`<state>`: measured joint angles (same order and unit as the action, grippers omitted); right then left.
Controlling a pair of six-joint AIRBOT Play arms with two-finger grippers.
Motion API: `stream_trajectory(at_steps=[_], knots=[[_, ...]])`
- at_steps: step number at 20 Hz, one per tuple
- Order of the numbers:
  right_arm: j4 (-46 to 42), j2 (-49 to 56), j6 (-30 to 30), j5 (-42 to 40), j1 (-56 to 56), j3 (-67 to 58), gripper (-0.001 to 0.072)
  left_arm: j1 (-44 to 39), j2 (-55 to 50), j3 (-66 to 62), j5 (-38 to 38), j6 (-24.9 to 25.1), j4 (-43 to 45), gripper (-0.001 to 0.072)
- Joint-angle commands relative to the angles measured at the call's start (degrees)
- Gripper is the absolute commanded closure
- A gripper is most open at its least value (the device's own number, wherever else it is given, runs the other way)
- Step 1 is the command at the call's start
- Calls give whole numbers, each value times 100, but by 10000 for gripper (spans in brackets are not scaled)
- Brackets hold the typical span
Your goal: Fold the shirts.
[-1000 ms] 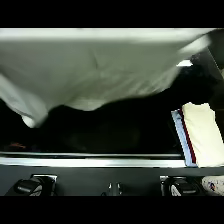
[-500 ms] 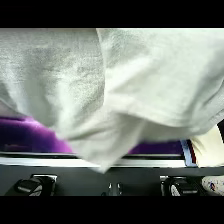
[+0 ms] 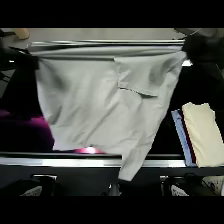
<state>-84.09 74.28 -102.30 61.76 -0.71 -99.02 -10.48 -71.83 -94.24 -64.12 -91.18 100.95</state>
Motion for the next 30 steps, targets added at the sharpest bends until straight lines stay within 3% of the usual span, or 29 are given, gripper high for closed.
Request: stream_trajectory(at_steps=[1, 4, 6, 7, 8, 9, 12, 13, 14, 16, 17, 20, 24, 30], knots=[[951, 1537, -531, -101, -4, -7, 681, 15, -1377, 101, -87, -439, -151, 680], [2009, 2341, -553, 291, -92, -7, 681, 15, -2127, 101, -415, -662, -739, 680], [2218, 2514, -498, 177, -201, -9, 666, 31, -2286, 94, -686, -420, -977, 663], [2197, 2476, -393, 195, -164, -42, 549, 76, -2275, 42, -898, -39, -1021, 576], [2192, 2400, -238, 317, -63, -87, 352, 192, -2245, -76, -1268, 356, -1082, 289], [2192, 2286, 17, 603, 122, -136, 216, 426, -2135, -105, -1434, 308, -1349, 49], [1878, 2035, 514, 2269, 863, -136, 212, 1530, -1617, 293, -1858, 223, -2653, 38], [1567, 2013, 623, 2874, 1049, -26, 215, 1875, -1362, 741, -1993, 267, -2747, 83], [1296, 1939, 793, 3248, 1104, 247, 217, 2168, -1062, 1346, -2035, 339, -2726, 177], [1021, 1550, 1019, 3088, 1115, 1287, 223, 2732, -363, 2892, -1912, 538, -2761, 189], [1110, 1340, 1080, 2771, 1115, 1814, 267, 2983, -20, 3663, -1720, 715, -2865, 188], [1322, 1008, 1207, 2312, 1115, 2859, 281, 3469, 485, 5141, -1386, 1196, -3292, 186], [1305, 1005, 1368, 2398, 1115, 3091, 279, 3464, 470, 5858, -876, 1384, -3615, 187], [1298, 1005, 1368, 2361, 1115, 3091, 279, 3165, 254, 5921, -59, 1322, -3797, 190]])
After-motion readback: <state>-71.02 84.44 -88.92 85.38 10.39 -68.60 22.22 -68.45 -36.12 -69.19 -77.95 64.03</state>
